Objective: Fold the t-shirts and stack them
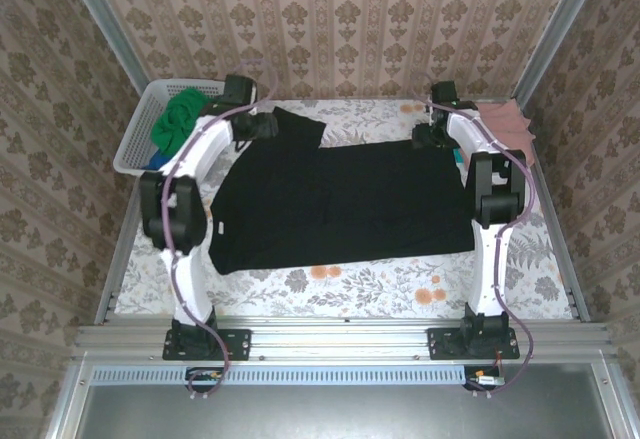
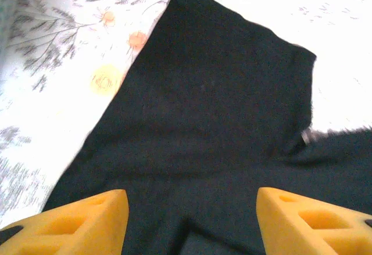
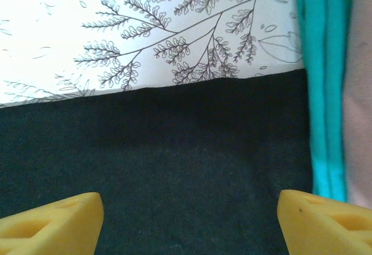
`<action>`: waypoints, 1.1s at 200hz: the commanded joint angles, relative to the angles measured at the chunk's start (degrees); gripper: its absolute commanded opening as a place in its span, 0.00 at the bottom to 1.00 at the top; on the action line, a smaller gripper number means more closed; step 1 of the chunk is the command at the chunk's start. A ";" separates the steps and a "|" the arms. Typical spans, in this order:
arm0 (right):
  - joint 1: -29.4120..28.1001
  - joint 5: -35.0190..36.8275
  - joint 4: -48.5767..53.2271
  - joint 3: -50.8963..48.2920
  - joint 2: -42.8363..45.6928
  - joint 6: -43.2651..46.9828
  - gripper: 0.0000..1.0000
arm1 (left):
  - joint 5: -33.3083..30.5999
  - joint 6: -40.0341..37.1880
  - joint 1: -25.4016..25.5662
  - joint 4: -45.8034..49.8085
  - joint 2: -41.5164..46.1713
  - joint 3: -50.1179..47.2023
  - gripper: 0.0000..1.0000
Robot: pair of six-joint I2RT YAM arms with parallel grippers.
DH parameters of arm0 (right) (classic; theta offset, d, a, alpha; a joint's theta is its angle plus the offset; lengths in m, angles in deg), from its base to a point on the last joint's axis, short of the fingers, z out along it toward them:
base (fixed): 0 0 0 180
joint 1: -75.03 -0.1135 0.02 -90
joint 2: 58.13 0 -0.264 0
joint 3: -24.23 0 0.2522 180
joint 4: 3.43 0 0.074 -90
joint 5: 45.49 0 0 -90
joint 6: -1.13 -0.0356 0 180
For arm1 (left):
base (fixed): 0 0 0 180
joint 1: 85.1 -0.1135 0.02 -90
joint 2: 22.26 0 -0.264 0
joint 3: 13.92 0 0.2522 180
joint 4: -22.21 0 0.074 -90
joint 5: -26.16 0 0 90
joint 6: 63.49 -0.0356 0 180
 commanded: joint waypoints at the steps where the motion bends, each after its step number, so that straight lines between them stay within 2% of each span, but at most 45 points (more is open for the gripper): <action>1: -0.32 -3.52 5.13 5.75 -3.36 -2.03 0.80 | -1.29 -2.56 -0.49 7.86 -10.30 13.70 0.61; 14: -0.30 -2.02 7.00 8.70 -5.55 -1.94 0.80 | -0.49 -1.13 -1.07 10.04 -17.62 23.06 0.61; 25: -0.31 -1.86 8.03 10.58 -7.22 -1.65 0.80 | 2.65 1.59 -2.25 12.01 -23.13 31.07 0.60; 37: -0.30 -2.10 9.75 13.04 -9.41 -1.63 0.79 | 5.92 3.94 -3.29 10.84 -27.57 36.11 0.60; 54: -0.21 -2.76 11.66 15.79 -11.77 -1.91 0.76 | 6.70 6.06 -4.24 9.07 -31.98 40.91 0.62; 64: -0.15 -3.42 11.91 16.35 -12.36 -2.10 0.74 | 6.90 7.14 -4.65 7.86 -33.65 42.03 0.63; 87: -0.12 -6.01 12.05 16.39 -12.75 -2.20 0.61 | 10.38 11.22 -5.63 4.47 -35.61 40.82 0.64; 111: -0.13 -8.75 12.18 15.80 -12.48 -2.75 0.45 | 9.37 11.12 -5.48 5.04 -35.96 38.87 0.62; 132: -0.36 -10.49 12.26 14.77 -11.86 -2.73 0.34 | 10.64 10.33 -5.40 5.49 -35.88 36.97 0.53; 153: -0.65 -10.32 10.98 12.03 -9.45 -2.78 0.28 | 12.53 9.06 -5.39 5.82 -34.90 34.99 0.24; 170: -0.74 -10.26 9.06 9.01 -6.65 -2.80 0.26 | 14.14 7.79 -5.38 4.70 -32.49 32.18 0.09; 185: -0.83 -10.14 8.40 7.31 -4.64 -2.61 0.24 | 14.92 6.45 -5.49 3.50 -29.75 29.19 0.01; 195: -0.84 -9.71 8.77 6.62 -3.79 -2.45 0.26 | 15.07 5.58 -5.56 3.48 -28.24 27.83 0.03; 207: -0.87 -8.17 9.03 5.45 -2.81 -2.81 0.34 | 14.54 4.74 -5.80 6.49 -27.36 28.50 0.31; 214: -0.84 -8.06 8.91 4.27 -1.96 -2.75 0.36 | 14.28 3.94 -5.84 7.83 -26.63 28.30 0.32; 220: -0.96 -7.26 8.71 3.26 -0.85 -2.97 0.41 | 13.99 3.18 -5.69 8.37 -25.34 27.43 0.31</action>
